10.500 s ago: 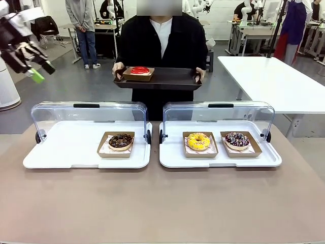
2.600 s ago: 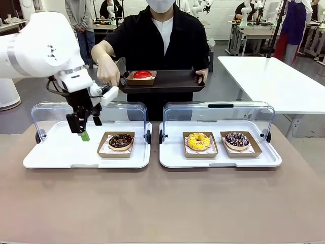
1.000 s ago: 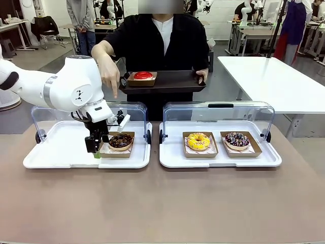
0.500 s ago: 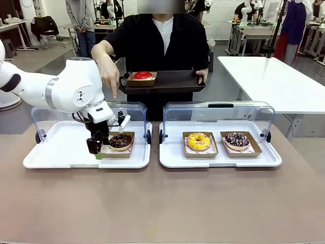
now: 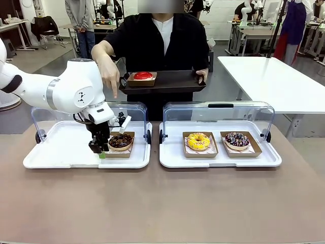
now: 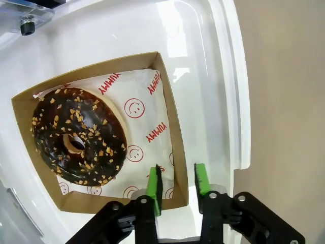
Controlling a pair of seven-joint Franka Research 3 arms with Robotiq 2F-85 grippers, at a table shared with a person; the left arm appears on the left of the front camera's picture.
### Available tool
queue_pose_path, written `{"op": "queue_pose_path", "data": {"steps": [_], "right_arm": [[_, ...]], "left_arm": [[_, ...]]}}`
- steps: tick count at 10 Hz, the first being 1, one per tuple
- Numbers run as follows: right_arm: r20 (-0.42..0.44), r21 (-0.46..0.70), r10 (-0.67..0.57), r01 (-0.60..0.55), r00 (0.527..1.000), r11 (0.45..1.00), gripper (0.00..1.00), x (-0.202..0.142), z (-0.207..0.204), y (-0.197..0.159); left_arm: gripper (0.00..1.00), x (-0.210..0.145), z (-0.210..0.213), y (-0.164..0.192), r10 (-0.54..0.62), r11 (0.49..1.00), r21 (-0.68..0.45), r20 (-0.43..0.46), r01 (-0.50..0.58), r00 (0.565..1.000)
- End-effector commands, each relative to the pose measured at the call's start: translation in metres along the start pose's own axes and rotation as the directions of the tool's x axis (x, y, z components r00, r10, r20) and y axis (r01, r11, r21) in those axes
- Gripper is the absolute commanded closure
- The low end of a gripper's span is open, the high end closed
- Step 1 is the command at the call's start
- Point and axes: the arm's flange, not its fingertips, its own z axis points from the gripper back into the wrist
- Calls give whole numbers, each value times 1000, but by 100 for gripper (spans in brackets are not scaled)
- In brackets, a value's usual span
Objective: Provide the desired donut to the person.
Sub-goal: Pick up and lift the Paper togo box containing the Donut pointed at by the person.
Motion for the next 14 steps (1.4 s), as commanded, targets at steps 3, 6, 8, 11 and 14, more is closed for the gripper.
{"op": "queue_pose_path", "data": {"steps": [3,6,8,11,14], "right_arm": [[15,2,5,-5,1000,1000,0,-1,-1,0],[15,2,5,-5,1000,1000,0,-1,-1,0],[15,2,5,-5,1000,1000,0,-1,-1,0],[15,2,5,-5,1000,1000,0,-1,-1,0],[15,2,5,-5,1000,1000,0,-1,-1,0]], "left_arm": [[100,2,-3,-1,16,1000,-20,25,-16,1000],[100,2,-3,-1,18,1000,-24,32,-18,999],[100,3,5,-5,11,1000,-17,34,-10,999],[100,23,72,-39,-21,998,-61,-17,20,1000],[100,45,166,-89,-39,996,-82,-32,37,999]]}}
